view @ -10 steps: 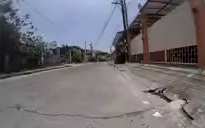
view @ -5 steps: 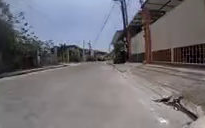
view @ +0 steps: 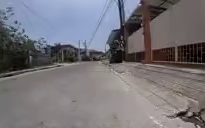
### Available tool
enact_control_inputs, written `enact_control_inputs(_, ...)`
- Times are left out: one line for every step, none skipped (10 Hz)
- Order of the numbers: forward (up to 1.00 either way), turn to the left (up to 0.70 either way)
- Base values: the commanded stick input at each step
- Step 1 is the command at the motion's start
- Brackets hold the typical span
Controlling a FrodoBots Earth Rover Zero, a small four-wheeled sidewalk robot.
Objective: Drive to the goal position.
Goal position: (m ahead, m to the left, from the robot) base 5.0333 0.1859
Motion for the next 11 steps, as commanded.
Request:
enact_control_inputs(1.00, 0.00)
enact_control_inputs(1.00, 0.00)
enact_control_inputs(1.00, 0.00)
enact_control_inputs(1.00, 0.00)
enact_control_inputs(1.00, 0.00)
enact_control_inputs(1.00, 0.00)
enact_control_inputs(1.00, 0.00)
enact_control_inputs(1.00, 0.00)
enact_control_inputs(1.00, 0.00)
enact_control_inputs(1.00, 0.00)
enact_control_inputs(1.00, 0.00)
